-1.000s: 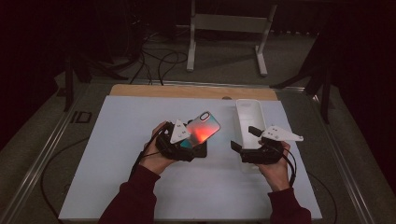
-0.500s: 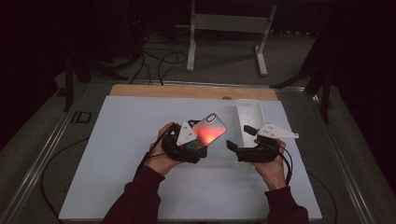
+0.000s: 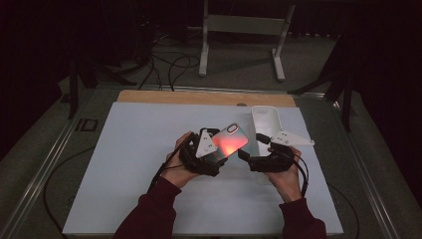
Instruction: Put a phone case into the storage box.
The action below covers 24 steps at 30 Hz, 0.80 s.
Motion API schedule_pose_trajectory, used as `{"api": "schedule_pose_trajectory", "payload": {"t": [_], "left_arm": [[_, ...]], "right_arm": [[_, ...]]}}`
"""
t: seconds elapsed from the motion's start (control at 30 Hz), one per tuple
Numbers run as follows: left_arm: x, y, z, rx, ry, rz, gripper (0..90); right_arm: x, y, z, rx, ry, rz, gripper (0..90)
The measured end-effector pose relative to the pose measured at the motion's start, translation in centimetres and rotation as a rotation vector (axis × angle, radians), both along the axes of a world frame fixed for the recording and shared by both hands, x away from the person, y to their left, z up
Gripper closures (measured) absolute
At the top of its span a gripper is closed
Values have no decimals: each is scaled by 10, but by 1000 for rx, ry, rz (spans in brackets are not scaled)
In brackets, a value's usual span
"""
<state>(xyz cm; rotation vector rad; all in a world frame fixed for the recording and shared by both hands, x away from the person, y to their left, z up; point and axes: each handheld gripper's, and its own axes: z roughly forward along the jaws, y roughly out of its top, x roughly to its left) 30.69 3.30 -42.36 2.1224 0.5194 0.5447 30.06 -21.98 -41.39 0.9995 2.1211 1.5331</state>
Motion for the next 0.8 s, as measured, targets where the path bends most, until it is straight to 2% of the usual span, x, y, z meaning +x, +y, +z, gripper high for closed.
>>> {"api": "schedule_pose_trajectory", "payload": {"t": [0.5, 0.53, 0.67, 0.77, 0.8], "left_arm": [[-8, -11, 4, -16, -23, -30, 171], [-9, -11, 4, -18, -22, -31, 171], [-11, -13, 6, -17, -29, -38, 171], [-12, -15, 7, -24, -34, -40, 171], [-12, -15, 7, -24, -34, -40, 171]], "right_arm": [[3, 7, 0, 22, 29, 9, 97], [4, 8, 0, 20, 37, 17, 130], [4, 11, -1, 23, 51, 24, 158], [8, 10, -2, 62, 96, 8, 249], [8, 10, -2, 62, 96, 8, 249]]}}
